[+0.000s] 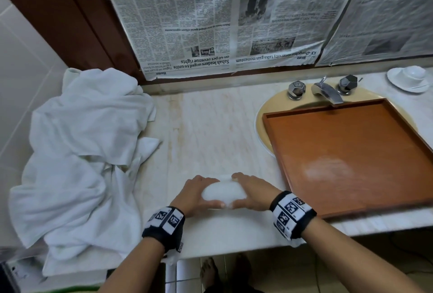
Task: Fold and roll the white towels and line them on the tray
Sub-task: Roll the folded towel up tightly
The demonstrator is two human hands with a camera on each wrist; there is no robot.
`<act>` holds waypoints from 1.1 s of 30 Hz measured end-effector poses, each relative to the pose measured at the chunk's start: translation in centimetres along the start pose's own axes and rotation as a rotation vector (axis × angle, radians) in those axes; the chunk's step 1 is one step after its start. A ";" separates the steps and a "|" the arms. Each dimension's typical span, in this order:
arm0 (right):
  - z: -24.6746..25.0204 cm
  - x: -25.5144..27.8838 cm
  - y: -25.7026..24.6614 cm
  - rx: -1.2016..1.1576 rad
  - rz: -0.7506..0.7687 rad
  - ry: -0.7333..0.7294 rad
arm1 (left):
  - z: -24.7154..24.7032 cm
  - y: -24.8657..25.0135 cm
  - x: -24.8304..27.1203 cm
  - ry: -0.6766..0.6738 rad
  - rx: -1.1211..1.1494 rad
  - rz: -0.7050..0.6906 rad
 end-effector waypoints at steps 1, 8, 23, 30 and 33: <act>-0.2 0.3 -0.1 0.056 0.023 0.029 | 0.3 -0.1 -0.5 -0.028 0.003 0.017; 1.1 -0.7 1.0 0.161 0.019 0.145 | 2.0 0.5 -2.1 0.046 0.027 0.115; 1.1 -0.7 0.8 -0.066 0.011 0.060 | 2.5 0.9 -2.0 0.011 -0.024 0.114; -1.2 1.6 -1.5 0.386 0.048 0.356 | 1.4 0.5 -1.5 0.119 0.061 0.219; -2.5 1.2 -1.3 0.467 0.000 0.307 | 1.2 0.4 -1.3 0.165 0.138 0.232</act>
Point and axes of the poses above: each hand's wrist, its own x-axis away from the middle knuckle, its own z-axis out of the back of the hand, y = z × x, the point moved 3 cm from there along -x, towards the middle knuckle, and after that the axes turned 5 degrees about x, right-handed, at the moved point
